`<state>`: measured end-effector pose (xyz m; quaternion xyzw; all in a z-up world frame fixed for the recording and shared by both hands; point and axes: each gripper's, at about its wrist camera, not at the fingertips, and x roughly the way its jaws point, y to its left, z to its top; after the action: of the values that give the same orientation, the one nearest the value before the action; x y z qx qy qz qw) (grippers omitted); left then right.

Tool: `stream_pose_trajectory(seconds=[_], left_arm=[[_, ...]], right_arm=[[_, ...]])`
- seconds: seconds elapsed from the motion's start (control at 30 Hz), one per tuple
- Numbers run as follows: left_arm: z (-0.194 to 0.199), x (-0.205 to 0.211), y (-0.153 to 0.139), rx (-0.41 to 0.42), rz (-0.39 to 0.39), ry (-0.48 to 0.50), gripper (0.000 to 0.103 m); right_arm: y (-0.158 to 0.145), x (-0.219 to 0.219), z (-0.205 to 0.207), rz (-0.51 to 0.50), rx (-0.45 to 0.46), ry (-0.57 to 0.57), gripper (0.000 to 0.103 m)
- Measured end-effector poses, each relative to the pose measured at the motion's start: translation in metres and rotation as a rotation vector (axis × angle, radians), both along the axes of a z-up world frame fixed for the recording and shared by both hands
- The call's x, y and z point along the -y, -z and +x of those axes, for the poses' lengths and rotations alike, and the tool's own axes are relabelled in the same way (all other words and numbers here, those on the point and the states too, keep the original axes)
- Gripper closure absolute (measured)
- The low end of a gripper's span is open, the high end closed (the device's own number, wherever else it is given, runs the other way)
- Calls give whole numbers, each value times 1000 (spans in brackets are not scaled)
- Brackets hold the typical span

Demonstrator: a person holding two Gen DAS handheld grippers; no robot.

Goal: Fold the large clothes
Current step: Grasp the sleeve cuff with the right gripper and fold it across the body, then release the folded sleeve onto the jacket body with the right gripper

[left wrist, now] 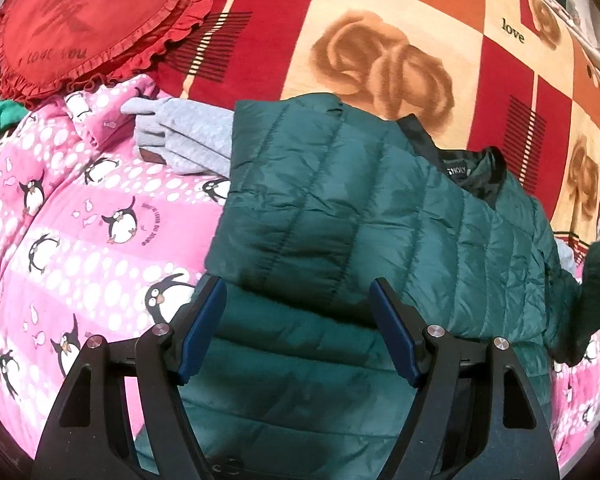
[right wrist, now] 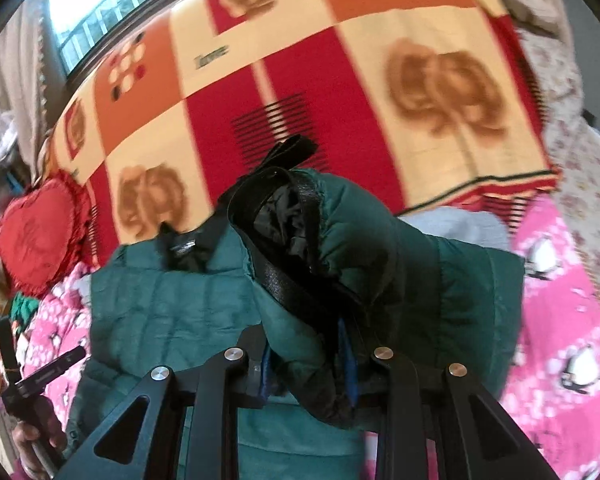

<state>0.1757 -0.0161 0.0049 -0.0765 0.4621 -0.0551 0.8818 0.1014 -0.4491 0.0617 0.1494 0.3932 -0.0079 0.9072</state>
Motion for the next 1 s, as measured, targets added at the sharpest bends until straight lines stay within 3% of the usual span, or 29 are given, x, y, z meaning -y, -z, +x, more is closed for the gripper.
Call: stream_pose_trajectory(seconds=[0.2, 0.53, 0.77, 0.9, 0.93, 1.0], left_arm=[[4, -9, -1, 1, -9, -7, 29], [10, -21, 8, -22, -20, -18, 29], [12, -26, 14, -35, -25, -26, 29], [12, -26, 15, -35, -26, -26, 29], [11, -26, 15, -35, -26, -26, 29], [11, -24, 15, -36, -27, -25, 29]], right_arm=[[9, -54, 28, 33, -10, -90, 78], [53, -144, 68, 55, -74, -237, 78], [85, -170, 82, 55, -131, -258, 78], [87, -173, 82, 31, -131, -254, 77], [87, -175, 82, 22, -133, -256, 74], [87, -177, 81, 27, -137, -276, 56]])
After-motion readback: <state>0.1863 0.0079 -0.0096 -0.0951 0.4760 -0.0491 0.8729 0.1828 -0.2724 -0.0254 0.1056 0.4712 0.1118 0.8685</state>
